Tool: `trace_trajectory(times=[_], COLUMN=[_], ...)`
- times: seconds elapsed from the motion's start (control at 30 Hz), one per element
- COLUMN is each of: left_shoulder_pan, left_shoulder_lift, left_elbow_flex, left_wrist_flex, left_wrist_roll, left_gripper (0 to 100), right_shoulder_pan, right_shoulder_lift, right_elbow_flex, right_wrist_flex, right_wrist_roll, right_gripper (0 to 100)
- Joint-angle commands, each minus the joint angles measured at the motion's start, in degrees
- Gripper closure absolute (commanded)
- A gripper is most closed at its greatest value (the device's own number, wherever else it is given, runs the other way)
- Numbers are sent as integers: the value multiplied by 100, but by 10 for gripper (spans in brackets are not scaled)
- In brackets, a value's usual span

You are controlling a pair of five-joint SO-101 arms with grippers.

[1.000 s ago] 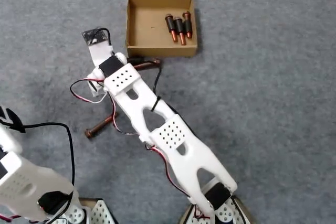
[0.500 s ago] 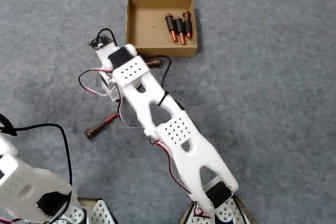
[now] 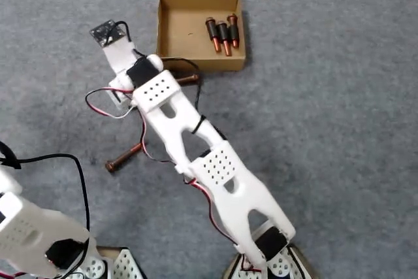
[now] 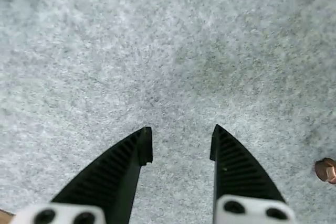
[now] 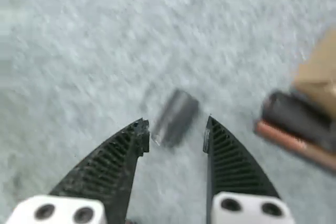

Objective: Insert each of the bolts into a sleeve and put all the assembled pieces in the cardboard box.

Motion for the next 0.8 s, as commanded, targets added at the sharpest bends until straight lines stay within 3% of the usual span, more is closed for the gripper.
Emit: trace_trajectory(times=[0.0,0.77], left_shoulder_pan=[114,105], left_shoulder_lift=[-268,-268], left_elbow_flex=[-281,-273], left_wrist_flex=[-53,-53], left_wrist_roll=[35,35], left_gripper=[812,812], right_shoulder_pan=[-171,110], right_shoulder_lift=[4,470], right_elbow_flex=[92,154], right_wrist_flex=[-413,149], right_wrist_roll=[-97,-273], right_gripper=[818,822])
